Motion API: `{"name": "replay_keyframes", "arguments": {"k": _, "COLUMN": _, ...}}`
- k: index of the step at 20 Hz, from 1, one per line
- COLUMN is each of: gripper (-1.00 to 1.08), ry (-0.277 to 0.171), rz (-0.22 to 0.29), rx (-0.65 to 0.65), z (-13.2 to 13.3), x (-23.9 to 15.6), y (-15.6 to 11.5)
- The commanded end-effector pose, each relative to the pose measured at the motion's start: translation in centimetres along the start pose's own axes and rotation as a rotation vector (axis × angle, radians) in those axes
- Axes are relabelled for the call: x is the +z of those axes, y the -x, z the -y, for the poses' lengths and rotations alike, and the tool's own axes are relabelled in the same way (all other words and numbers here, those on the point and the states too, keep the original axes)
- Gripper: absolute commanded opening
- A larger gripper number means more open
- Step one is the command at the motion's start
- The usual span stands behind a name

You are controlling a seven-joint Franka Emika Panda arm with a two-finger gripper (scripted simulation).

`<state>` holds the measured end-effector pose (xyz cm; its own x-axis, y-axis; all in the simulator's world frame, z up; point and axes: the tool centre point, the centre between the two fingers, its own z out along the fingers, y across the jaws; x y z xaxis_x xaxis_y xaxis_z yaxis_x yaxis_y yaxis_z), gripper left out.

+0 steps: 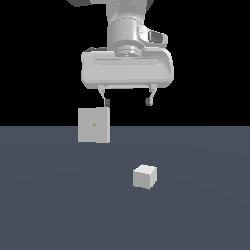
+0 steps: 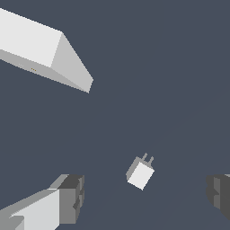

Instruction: Plug the charger into the wall socket.

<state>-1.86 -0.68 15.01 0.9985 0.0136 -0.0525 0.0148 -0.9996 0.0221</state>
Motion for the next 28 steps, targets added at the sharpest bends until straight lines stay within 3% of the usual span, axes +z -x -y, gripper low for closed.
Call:
{"name": "replay_keyframes", "arguments": {"k": 1, "gripper": 1.0, "ry": 0.0, "rz": 0.0, "rx": 0.0, "z": 0.0, "x": 0.0, "y": 0.0}}
{"name": "replay_keyframes", "arguments": {"k": 13, "gripper": 1.0, "ry": 0.003, "rz": -0.039, "rx": 0.075, "z": -0.6, "x": 1.1, "y": 0.9}}
{"name": "replay_keyframes", "arguments": {"k": 28, "gripper": 1.0, "ry": 0.014, "rz": -0.182, "rx": 0.347, "z": -2.0, "x": 5.6, "y": 4.2}}
